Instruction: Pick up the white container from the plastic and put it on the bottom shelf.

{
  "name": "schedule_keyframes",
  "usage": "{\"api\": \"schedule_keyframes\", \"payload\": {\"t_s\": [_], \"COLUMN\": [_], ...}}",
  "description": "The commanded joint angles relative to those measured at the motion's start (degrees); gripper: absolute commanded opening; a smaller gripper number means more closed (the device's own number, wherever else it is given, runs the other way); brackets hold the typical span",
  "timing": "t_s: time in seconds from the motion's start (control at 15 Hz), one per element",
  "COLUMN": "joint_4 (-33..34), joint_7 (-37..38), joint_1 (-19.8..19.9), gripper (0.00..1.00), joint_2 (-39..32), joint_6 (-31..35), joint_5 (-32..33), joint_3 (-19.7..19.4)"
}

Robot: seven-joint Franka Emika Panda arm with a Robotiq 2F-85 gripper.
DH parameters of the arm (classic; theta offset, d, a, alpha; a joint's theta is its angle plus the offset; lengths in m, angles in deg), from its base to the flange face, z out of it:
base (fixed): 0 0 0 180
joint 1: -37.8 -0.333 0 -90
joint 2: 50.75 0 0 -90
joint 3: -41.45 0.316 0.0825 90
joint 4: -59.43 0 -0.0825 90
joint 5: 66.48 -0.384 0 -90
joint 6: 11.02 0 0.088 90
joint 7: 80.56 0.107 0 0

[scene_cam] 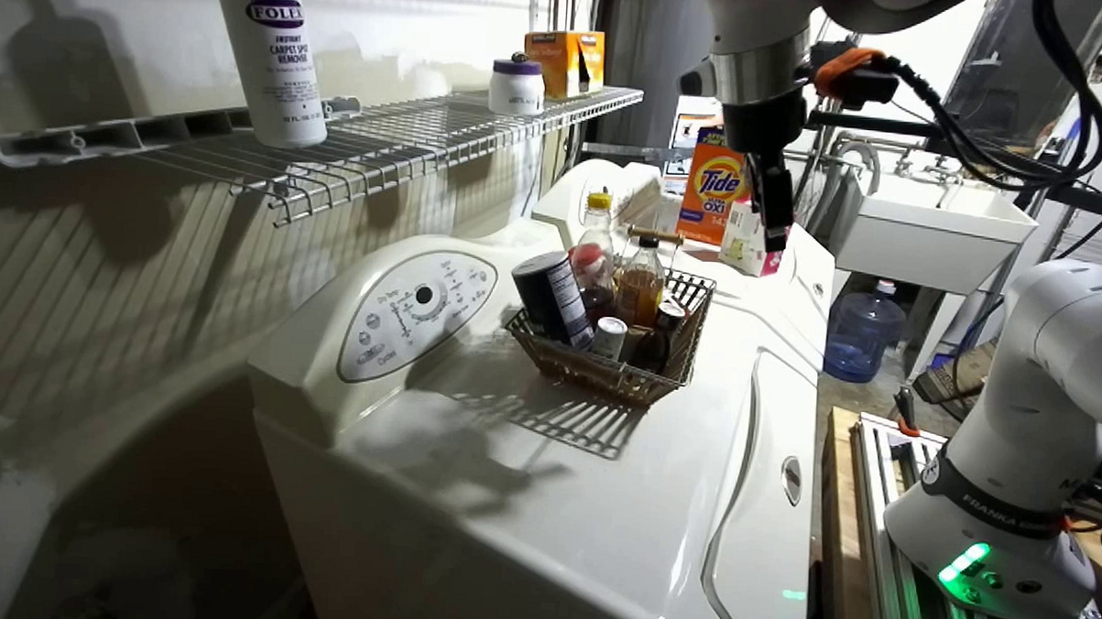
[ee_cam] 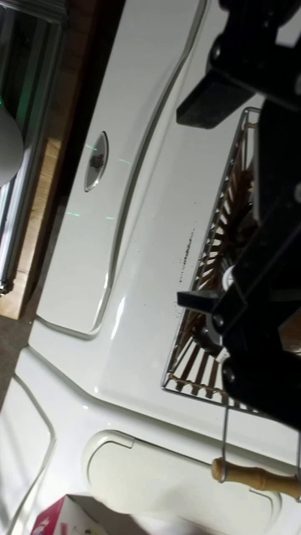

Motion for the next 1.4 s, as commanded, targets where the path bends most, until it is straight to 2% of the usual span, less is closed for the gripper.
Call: {"api": "schedule_keyframes", "payload": {"t_s": [0.0, 0.07, 0.13, 0.4, 0.87, 0.93, 1.13, 1.33], "joint_4": [6.45, 7.6, 3.3, 6.26, 6.57, 5.97, 6.15, 5.34], "joint_7": [1.57, -0.62, 0.66, 0.41, 0.32, -1.64, 4.1, 12.72], "joint_1": [-0.75, -1.3, -0.75, -1.07, -1.1, -1.44, -1.27, -0.74], "gripper": [1.0, 1.0, 1.0, 1.0, 1.0, 1.0, 1.0, 1.0], "joint_2": [-8.28, -9.9, -5.1, -9.48, -9.54, -9.56, -10.83, -11.27], "joint_6": [5.16, 6.07, 5.28, 6.34, 6.34, 7.29, 9.74, 16.38], "joint_5": [-2.19, -1.55, -0.77, -0.79, -0.79, -0.13, -1.32, -1.51], "joint_3": [0.35, 0.68, 0.51, 0.88, 0.89, 0.95, 1.63, 2.18]}}
